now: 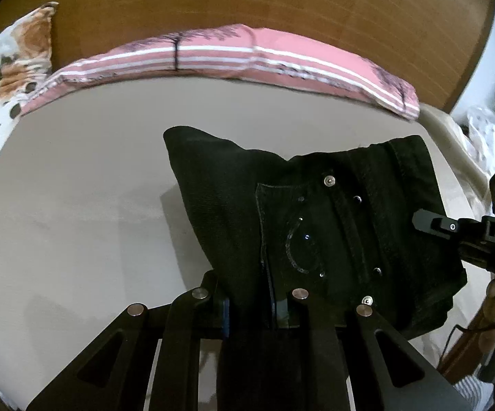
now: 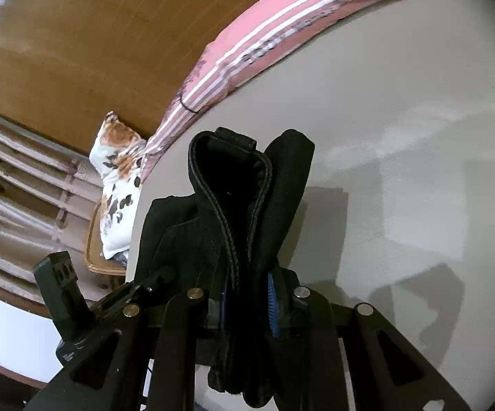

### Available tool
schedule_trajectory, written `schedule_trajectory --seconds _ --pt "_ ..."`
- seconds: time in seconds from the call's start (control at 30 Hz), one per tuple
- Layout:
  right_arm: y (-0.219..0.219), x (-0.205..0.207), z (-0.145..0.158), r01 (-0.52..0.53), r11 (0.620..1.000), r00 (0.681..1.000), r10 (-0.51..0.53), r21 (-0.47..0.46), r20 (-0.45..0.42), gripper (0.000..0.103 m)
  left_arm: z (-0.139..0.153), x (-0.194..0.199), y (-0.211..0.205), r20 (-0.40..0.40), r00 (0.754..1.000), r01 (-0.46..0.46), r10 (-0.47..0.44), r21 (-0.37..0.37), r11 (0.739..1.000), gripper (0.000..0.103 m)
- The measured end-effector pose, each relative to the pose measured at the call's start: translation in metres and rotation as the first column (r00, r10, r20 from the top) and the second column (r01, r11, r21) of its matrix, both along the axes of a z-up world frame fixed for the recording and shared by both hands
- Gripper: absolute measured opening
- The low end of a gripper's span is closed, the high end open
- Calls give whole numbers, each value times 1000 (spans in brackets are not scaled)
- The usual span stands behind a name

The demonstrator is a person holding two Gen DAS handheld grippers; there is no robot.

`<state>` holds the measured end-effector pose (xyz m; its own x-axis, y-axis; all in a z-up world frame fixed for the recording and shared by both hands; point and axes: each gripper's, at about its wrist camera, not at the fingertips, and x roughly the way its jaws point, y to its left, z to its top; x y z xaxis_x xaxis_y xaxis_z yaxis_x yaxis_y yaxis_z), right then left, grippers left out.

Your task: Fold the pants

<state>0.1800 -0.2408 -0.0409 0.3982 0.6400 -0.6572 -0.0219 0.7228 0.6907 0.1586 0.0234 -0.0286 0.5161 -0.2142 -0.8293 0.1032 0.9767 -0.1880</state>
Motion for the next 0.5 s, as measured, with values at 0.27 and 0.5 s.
schedule_trajectory --seconds 0.27,0.5 --pt "35 52 -4 -32 999 999 32 18 -3 18 1 34 36 24 999 -39 39 9 999 16" --pt "49 92 -6 -35 999 999 35 29 -2 18 3 70 50 44 998 -52 51 14 999 16"
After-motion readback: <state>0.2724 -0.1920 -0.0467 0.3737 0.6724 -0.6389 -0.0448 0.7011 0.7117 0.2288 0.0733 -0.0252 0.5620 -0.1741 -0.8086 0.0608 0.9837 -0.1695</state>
